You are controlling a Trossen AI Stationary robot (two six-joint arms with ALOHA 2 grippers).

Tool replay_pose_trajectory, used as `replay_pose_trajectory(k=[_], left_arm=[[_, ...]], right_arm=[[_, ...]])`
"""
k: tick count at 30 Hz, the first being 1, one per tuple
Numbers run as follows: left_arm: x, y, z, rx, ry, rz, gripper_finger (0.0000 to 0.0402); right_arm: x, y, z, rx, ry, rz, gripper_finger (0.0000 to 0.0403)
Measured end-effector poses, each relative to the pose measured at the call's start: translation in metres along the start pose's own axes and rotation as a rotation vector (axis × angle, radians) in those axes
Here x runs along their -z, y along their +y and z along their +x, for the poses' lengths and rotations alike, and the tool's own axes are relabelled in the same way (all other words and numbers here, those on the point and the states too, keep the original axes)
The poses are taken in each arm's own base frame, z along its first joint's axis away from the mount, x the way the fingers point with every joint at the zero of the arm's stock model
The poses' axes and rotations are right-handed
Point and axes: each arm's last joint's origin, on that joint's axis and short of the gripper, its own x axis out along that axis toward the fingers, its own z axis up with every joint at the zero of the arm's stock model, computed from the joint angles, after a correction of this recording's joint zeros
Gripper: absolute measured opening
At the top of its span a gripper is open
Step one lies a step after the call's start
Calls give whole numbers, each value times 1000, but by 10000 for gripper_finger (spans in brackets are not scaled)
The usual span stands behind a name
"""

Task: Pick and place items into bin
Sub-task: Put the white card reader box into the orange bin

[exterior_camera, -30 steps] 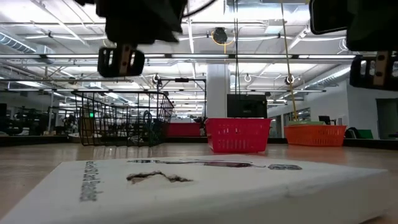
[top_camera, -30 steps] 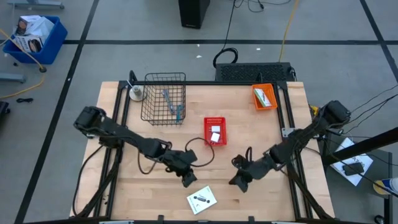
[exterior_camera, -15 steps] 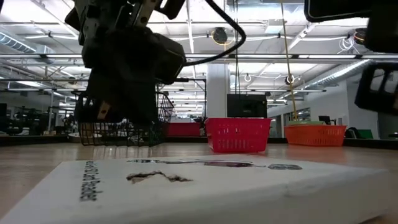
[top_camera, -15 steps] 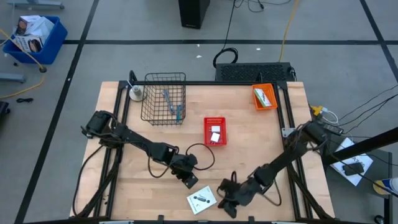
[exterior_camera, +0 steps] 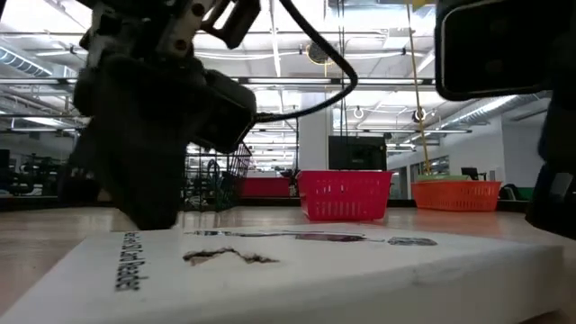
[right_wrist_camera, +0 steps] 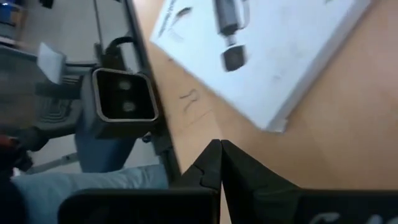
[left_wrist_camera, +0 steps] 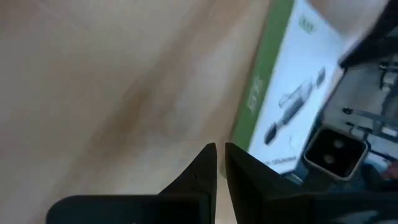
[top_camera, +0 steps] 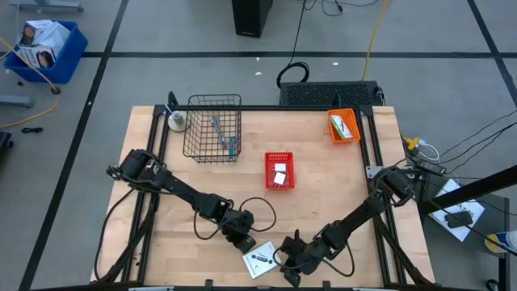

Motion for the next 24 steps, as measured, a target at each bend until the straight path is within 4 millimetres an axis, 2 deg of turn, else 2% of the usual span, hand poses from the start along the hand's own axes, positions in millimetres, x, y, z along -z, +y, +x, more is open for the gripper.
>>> replay_pose_trajectory(k=[6,19,24], left_arm=[[5,-3,5,26,28,-21,37],[4,-3,7,51,45,-88,37],[1,-1,7,44,34,-66,37]], right_arm=[[-20,-11,1,62,-27,-2,0],[-82,-41,0,139,-123,25,0],[-88,-43,0,127,-102,-4,0]])
